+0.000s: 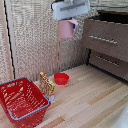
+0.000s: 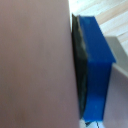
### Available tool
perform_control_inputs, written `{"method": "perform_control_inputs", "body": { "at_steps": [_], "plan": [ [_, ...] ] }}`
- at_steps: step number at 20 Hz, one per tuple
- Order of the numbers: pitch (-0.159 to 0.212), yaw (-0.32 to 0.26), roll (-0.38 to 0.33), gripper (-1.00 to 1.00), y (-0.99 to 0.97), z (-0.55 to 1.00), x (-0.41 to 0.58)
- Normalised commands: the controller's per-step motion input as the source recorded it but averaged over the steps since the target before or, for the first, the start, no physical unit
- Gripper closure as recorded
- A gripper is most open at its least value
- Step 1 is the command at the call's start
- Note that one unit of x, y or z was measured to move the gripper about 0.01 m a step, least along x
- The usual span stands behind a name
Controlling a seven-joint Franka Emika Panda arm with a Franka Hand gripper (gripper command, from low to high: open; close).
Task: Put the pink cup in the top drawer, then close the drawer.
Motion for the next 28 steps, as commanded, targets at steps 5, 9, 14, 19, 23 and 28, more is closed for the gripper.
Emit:
{"method": "perform_control_inputs", "body": {
  "at_steps": [5,9,14,19,23,28],
  "plan": [
    [0.019,0.001,0.048,1.0,-0.25,0.98,0.382],
    [0.033,-0.02,0.005,1.0,-0.43,1.0,0.269],
    [0.091,-0.17,0.039,1.0,-0.51,0.94,0.051],
    [0.198,-0.177,0.008,1.0,-0.64,0.77,-0.001],
    [0.197,-0.133,-0.006,1.0,-0.71,0.71,0.043],
    [0.112,-0.087,-0.035,1.0,-0.78,0.67,0.116]
  ]
}}
